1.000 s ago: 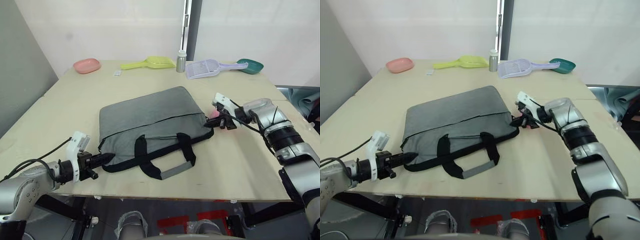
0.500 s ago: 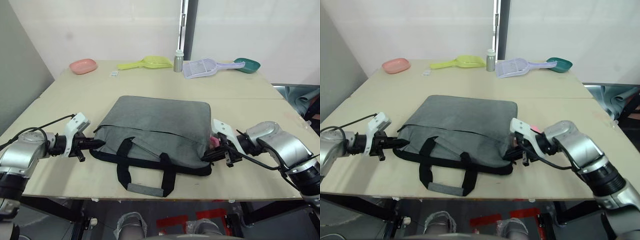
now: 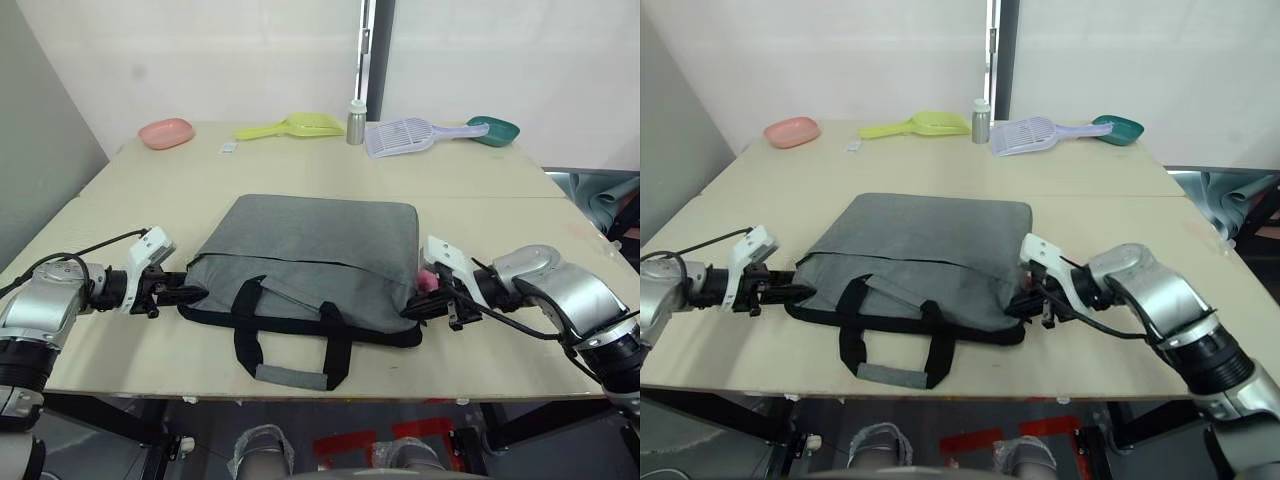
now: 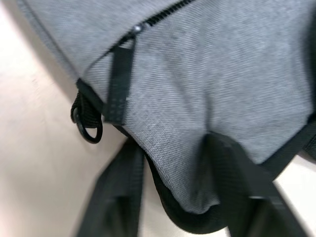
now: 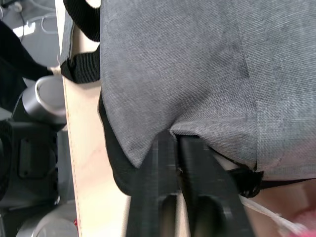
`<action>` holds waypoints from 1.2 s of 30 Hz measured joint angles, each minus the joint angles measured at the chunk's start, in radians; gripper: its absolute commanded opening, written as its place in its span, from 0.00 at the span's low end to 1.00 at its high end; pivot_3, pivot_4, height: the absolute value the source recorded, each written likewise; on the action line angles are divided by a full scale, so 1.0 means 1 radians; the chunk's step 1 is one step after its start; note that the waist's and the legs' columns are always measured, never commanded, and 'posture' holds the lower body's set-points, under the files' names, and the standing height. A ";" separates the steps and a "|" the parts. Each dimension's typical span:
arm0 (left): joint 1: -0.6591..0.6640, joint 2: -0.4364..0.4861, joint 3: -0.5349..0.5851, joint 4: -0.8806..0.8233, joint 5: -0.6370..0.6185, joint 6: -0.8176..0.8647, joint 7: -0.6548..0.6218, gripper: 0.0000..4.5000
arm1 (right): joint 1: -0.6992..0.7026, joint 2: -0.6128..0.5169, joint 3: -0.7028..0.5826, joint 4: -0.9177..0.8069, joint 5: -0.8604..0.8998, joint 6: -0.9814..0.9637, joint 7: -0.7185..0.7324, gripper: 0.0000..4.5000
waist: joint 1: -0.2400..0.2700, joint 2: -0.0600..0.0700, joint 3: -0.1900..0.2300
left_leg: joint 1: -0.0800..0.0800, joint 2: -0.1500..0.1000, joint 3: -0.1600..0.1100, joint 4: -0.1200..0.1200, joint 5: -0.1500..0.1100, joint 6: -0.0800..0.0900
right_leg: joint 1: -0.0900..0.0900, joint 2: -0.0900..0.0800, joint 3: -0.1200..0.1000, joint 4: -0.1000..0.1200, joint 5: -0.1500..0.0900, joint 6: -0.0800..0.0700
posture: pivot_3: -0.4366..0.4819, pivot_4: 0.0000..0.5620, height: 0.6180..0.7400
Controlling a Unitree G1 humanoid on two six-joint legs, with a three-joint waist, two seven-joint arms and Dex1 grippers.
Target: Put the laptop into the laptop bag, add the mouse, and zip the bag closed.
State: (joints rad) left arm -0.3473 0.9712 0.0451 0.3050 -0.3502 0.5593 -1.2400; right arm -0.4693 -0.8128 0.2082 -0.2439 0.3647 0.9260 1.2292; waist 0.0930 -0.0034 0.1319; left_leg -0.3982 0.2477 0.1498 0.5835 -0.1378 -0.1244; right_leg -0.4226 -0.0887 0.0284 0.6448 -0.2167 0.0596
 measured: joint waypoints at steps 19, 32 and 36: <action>-0.155 0.117 0.134 -0.106 -0.161 -0.003 -0.226 1.00 | -0.012 -0.262 -0.450 -0.004 0.356 0.143 0.056 0.99 | 0.035 -0.002 0.003 | -0.004 0.000 0.000 -0.003 0.000 0.000 | -0.001 0.000 -0.002 -0.006 0.000 0.000 | 0.48 0.27 1.00; -0.279 -0.183 -0.083 -0.206 -0.131 -0.207 -0.259 0.73 | 0.274 -0.286 -0.800 -0.124 0.424 0.138 -0.049 1.00 | 0.039 -0.002 0.003 | -0.004 0.000 0.000 -0.002 0.001 0.001 | -0.001 0.000 -0.001 -0.004 0.000 0.000 | 0.48 0.27 1.00; -0.288 -0.237 -0.167 -0.034 -0.032 -0.376 -0.308 0.42 | 0.320 -0.287 -0.832 -0.123 0.433 0.131 -0.062 1.00 | 0.039 -0.002 0.003 | -0.003 0.000 0.000 -0.001 0.001 0.001 | -0.001 0.000 -0.001 -0.004 0.000 0.000 | 0.48 0.27 1.00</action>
State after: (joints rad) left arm -0.6355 0.7340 -0.1223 0.2715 -0.3823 0.1835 -1.5479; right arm -0.1491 -1.1000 -0.6240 -0.3666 0.7974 1.0574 1.1673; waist 0.1318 -0.0050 0.1349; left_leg -0.4014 0.2476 0.1502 0.5820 -0.1368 -0.1233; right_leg -0.4239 -0.0888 0.0276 0.6407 -0.2168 0.0595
